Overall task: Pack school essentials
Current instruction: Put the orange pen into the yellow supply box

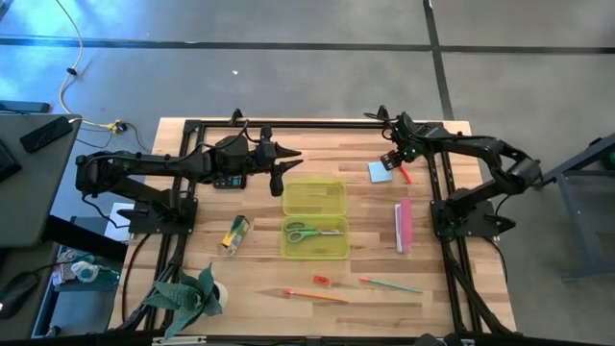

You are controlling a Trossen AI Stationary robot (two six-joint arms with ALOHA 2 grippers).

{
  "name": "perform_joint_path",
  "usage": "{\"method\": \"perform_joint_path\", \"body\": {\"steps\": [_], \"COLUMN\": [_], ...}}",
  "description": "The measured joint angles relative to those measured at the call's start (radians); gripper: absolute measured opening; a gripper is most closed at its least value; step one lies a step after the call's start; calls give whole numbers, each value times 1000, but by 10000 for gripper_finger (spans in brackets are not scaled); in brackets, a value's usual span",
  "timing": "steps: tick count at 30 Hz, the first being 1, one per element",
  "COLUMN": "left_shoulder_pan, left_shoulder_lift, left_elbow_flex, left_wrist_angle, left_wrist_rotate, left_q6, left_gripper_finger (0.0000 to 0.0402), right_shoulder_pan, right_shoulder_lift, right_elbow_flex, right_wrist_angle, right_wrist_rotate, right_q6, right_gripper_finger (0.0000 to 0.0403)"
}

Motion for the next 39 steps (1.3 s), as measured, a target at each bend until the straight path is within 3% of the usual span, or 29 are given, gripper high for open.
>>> {"method": "perform_joint_path", "body": {"steps": [9,19,32,39], "left_shoulder_pan": [0,0,0,0], "left_shoulder_lift": [0,0,0,0], "left_elbow_flex": [0,0,0,0], "left_wrist_angle": [0,-10,-11,-14], "left_wrist_rotate": [0,0,0,0], "left_q6": [0,0,0,0], "left_gripper_finger": [85,85,85,85], "right_shoulder_pan": [42,62,63,63], "right_shoulder_lift": [51,84,86,85], "right_elbow_flex": [0,1,1,1], "right_wrist_angle": [3,8,4,1], "right_wrist_rotate": [72,79,25,25], "right_q6": [28,70,105,96], "right_gripper_finger": [197,191,47,27]}}
